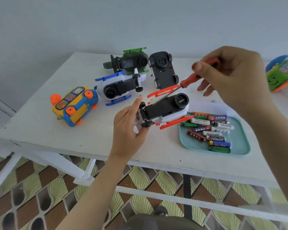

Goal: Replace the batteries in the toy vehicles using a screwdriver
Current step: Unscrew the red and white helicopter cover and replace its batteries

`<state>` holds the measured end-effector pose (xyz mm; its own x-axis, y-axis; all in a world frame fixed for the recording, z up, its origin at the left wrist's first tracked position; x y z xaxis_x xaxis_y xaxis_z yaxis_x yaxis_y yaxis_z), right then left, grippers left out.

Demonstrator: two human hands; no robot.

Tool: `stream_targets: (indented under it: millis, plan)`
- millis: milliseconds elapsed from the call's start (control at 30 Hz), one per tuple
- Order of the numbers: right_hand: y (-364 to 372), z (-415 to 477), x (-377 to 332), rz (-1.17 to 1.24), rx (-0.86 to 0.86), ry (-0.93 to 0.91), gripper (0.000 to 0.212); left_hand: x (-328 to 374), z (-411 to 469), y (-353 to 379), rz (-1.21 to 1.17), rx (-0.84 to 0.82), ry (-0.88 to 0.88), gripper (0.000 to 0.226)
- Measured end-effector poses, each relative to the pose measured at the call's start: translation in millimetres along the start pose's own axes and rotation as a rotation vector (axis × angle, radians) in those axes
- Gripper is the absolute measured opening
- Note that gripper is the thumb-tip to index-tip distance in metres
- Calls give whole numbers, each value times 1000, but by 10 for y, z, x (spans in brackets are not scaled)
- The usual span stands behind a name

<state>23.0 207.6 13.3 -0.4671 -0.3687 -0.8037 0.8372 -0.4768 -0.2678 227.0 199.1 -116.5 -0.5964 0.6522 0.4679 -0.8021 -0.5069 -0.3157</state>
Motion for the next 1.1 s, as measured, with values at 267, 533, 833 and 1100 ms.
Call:
stream_targets:
  millis: [267,533,833,1100]
  plan:
    - [-774,-314,843,117,380,275,10,-12,-33,43,-51,-72,-42,68]
    - [-747,-734,1340,-81,242,312,22,3,-10,-74,-169,26,-86,69]
    - [-620,-804,1249,-499,41,67,18,22,165,-168,-315,89,-275,69]
    - [-612,-783,1194,-597,-4,-50,29,167,502,-141,-492,111,-443,59]
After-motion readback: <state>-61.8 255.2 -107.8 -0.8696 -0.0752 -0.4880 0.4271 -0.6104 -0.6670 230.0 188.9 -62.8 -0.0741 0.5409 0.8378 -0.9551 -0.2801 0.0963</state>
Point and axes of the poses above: each hand's wrist, its own z-axis towards the middle knuckle, its own y-axis out of the palm, x = y × z, the point moved 10 cm from there along z, towards the middle knuckle, and after that the axes turned 14 degrees about x, right-handed, at the moved point
